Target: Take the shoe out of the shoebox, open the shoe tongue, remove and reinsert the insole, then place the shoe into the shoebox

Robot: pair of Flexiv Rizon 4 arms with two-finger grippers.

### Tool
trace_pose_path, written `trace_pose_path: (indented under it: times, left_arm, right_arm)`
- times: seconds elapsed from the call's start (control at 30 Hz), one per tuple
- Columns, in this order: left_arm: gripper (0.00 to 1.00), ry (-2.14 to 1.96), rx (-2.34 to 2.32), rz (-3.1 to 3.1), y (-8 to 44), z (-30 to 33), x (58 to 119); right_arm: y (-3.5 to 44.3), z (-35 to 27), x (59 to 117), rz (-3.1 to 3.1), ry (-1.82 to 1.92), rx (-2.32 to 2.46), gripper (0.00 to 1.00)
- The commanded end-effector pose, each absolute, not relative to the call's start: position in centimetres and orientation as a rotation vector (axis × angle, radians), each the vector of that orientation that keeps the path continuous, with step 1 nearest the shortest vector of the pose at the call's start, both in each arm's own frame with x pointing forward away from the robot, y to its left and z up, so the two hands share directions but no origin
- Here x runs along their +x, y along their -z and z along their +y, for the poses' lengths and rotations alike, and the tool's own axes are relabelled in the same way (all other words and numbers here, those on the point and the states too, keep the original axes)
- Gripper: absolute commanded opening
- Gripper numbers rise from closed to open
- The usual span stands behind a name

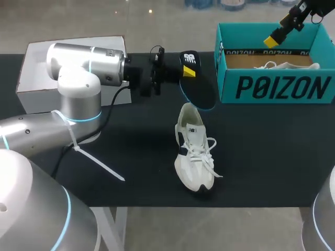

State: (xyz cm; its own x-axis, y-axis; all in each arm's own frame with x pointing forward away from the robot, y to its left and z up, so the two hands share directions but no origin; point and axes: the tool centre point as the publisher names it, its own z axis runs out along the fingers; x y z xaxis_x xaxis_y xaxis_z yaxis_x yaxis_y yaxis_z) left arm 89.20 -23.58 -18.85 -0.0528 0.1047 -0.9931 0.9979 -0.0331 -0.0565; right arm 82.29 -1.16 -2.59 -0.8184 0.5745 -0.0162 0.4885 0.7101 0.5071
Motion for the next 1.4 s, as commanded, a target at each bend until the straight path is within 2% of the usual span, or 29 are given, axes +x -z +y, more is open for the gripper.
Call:
trace_pose_path:
  times: [0.03,0.83,1.07,1.4]
  left_arm:
    - [0.00,1.222,1.261,1.326,19.2,-23.8,89.2]
    - [0.00,1.190,1.229,1.385,19.4,-23.8,89.3]
    - [0.00,1.635,0.997,1.706,19.3,-24.5,89.6]
    - [0.00,2.543,0.415,1.868,16.6,-25.0,87.4]
  right_arm:
    - [2.1,-1.1,82.3,2.691,-0.750,0.860,1.00]
    - [2.1,-1.1,82.3,2.691,-0.750,0.860,1.00]
    - [2.1,-1.1,82.3,2.691,-0.750,0.860,1.00]
    - [2.1,-1.1,82.3,2.691,-0.750,0.860,1.00]
